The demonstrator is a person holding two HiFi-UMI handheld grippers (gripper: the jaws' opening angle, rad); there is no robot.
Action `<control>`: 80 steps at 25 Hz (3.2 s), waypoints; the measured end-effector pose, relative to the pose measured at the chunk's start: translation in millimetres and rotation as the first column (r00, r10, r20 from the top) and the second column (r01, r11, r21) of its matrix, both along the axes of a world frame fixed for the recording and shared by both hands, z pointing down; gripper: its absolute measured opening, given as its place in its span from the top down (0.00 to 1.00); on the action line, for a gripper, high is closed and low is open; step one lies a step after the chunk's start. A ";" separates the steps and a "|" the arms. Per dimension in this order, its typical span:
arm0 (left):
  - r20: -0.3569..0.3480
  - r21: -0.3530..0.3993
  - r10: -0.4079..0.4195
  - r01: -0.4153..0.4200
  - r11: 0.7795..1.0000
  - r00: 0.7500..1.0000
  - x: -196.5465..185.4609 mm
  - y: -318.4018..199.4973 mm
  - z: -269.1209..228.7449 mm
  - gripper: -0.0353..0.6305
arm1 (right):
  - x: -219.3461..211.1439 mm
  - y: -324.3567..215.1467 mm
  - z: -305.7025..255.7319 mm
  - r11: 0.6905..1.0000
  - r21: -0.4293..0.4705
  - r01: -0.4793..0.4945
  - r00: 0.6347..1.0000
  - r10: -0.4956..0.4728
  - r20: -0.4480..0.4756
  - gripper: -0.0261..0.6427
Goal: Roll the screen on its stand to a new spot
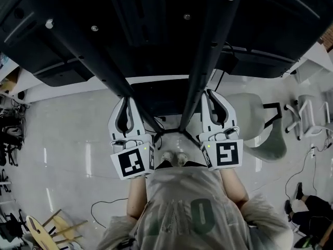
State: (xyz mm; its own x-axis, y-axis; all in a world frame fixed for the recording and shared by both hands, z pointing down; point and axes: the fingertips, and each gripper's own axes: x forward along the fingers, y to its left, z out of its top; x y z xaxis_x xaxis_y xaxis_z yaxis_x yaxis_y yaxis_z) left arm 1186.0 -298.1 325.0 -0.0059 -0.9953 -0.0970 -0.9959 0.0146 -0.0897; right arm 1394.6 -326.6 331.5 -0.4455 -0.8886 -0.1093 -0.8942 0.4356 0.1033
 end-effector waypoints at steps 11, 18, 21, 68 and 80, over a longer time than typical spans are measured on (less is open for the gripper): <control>-0.020 -0.024 0.023 -0.023 0.999 1.000 -23.3 -22.9 -8.5 0.48 | -14.7 -13.1 -19.8 0.998 -0.026 0.053 0.993 -0.050 0.105 0.56; -0.027 -0.047 0.067 -0.068 0.997 0.997 -21.6 -48.9 -11.4 0.45 | -25.2 -40.5 -18.8 0.999 -0.030 0.022 0.996 -0.019 0.088 0.56; -0.020 -0.062 0.058 -0.059 0.996 0.998 -25.6 -58.6 -9.8 0.45 | -31.0 -49.4 -12.4 0.999 -0.042 0.015 0.998 -0.013 0.069 0.56; -0.054 -0.050 0.089 -0.092 0.995 0.995 -79.7 -78.6 -1.5 0.62 | -100.6 -67.5 3.0 0.997 -0.082 0.005 0.997 0.002 0.081 0.65; -0.068 -0.064 0.099 -0.103 0.993 0.993 -170.2 -64.6 -0.4 0.62 | -191.7 -51.1 2.0 0.997 -0.076 0.013 0.997 -0.006 0.081 0.65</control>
State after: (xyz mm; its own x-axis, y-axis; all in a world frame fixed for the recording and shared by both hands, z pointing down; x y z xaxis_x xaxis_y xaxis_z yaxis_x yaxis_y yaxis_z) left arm 1015.8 -362.8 324.6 0.0908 -0.9953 -0.0327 -0.9957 -0.0900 -0.0228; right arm 1203.0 -377.7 333.5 -0.4464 -0.8915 -0.0768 -0.8941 0.4479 -0.0031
